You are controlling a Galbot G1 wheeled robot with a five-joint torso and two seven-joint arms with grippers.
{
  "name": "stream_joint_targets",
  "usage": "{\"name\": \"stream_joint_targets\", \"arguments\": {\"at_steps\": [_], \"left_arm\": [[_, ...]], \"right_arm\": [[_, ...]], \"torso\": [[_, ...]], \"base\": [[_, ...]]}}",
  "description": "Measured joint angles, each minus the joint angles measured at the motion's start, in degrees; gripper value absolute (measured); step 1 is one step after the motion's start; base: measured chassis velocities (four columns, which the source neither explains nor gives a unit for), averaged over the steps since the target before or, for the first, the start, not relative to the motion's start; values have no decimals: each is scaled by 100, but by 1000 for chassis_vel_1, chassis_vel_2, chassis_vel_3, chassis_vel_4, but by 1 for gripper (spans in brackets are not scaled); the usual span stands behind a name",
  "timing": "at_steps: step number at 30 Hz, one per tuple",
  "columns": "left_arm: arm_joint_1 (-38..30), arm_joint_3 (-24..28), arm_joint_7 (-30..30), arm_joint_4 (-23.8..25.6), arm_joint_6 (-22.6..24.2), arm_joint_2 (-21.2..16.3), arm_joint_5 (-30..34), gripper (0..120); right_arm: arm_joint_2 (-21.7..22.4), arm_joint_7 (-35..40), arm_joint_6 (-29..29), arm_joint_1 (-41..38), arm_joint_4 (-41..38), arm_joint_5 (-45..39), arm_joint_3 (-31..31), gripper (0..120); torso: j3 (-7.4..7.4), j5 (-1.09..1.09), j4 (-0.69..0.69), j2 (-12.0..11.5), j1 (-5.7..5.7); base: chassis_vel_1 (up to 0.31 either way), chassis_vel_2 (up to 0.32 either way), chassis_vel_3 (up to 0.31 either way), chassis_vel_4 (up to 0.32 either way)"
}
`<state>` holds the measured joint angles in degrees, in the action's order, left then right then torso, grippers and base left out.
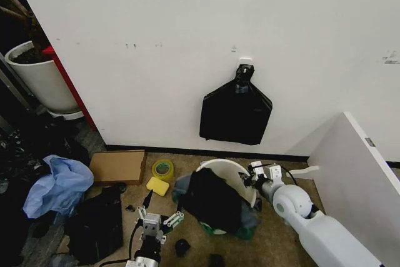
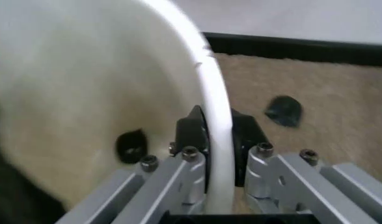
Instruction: Place the garbage bag over the trash bin.
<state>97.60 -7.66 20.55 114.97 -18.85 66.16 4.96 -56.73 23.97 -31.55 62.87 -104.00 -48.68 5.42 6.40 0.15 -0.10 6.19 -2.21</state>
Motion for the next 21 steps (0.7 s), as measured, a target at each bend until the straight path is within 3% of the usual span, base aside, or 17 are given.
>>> {"name": "stream_joint_targets", "arguments": {"at_steps": [6, 11, 16, 21], "left_arm": [[-169, 68, 2, -69, 38, -21, 110, 100], [-279, 99, 2, -123, 42, -21, 159, 100], [-348, 132, 2, -133, 52, -4, 186, 100], [-347, 89, 0, -71, 55, -62, 246, 100]], "right_arm": [[-165, 2023, 817, 933, -1188, -1125, 155, 3], [-378, 2718, 1443, 1431, -1544, -1312, 238, 2], [-768, 2942, 2040, 1657, -1479, -1265, 388, 2], [-1114, 2677, 2416, 1800, -1194, -1037, 444, 2]], "torso": [[0, -1, -1, 0, 1], [0, -1, -2, 0, 1], [-1, -1, -1, 0, 1], [0, 0, -1, 0, 1]], "base": [[0, 0, 0, 0], [0, 0, 0, 0], [0, 0, 0, 0], [0, 0, 0, 0]]}}
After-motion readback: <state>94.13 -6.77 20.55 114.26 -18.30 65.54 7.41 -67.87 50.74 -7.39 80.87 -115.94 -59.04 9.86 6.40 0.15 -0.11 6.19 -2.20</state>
